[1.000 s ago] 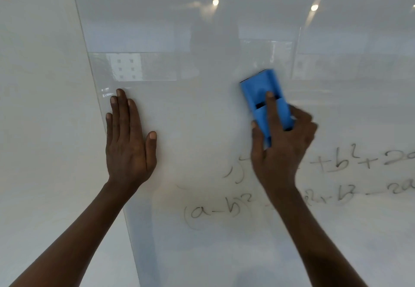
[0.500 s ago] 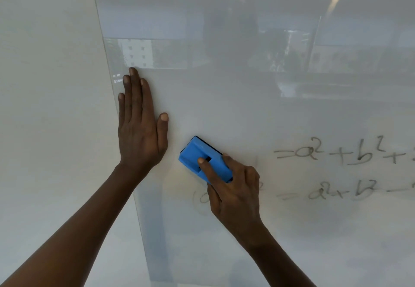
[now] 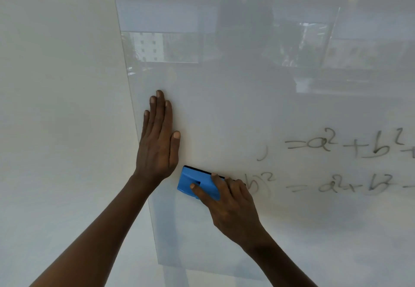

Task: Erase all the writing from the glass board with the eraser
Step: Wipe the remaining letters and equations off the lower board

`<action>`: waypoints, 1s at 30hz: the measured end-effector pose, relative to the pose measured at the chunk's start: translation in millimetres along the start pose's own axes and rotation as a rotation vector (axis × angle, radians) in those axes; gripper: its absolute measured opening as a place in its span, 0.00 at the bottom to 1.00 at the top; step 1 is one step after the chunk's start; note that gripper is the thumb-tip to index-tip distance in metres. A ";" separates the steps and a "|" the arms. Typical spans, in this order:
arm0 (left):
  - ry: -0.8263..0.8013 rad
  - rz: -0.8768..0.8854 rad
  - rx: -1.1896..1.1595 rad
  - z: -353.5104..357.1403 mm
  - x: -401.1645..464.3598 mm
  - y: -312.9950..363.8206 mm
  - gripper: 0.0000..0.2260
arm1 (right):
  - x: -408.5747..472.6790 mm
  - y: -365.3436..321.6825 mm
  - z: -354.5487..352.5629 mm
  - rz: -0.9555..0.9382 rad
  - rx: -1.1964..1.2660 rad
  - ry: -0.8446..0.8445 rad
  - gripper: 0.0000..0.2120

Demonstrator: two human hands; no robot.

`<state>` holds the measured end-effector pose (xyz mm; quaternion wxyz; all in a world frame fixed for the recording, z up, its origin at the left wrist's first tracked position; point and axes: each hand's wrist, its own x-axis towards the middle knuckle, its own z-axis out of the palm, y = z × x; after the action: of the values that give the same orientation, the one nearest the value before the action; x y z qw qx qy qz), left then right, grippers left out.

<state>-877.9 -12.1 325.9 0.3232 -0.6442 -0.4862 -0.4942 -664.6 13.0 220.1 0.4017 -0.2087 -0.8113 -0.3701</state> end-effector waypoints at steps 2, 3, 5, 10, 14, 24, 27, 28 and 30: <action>0.003 0.000 -0.005 -0.1 -0.8 -1.9 0.27 | 6.2 3.8 -2.9 -0.024 -0.003 -0.004 0.21; 0.002 0.002 -0.003 0.1 -1.0 -2.8 0.27 | 12.2 6.3 -5.9 -0.020 -0.003 0.006 0.22; 0.003 0.008 0.011 0.5 -1.5 -4.2 0.27 | 31.7 14.2 -14.8 0.038 -0.002 0.068 0.25; 0.005 0.008 0.046 0.0 -0.3 -3.5 0.26 | 83.6 46.9 -45.9 0.229 -0.012 0.192 0.24; 0.020 -0.009 0.070 1.9 -0.3 1.9 0.27 | 99.6 70.9 -66.2 0.385 -0.013 0.231 0.23; 0.121 -0.036 0.139 14.1 -2.4 6.5 0.26 | 81.2 58.6 -54.1 0.467 0.068 0.277 0.22; 0.120 -0.035 0.129 13.5 -3.2 6.3 0.25 | 49.5 30.1 -39.6 0.402 0.110 0.187 0.23; 0.119 -0.037 0.126 13.3 -3.4 6.4 0.25 | 38.7 20.7 -34.4 0.385 0.125 0.154 0.23; 0.117 -0.041 0.125 13.5 -3.7 6.5 0.25 | 19.5 4.3 -22.7 0.358 0.149 0.108 0.23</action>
<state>-867.5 -3.2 318.7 0.3802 -0.5826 -0.5095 -0.5064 -662.0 -0.8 246.8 0.5182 -0.2992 -0.7637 -0.2424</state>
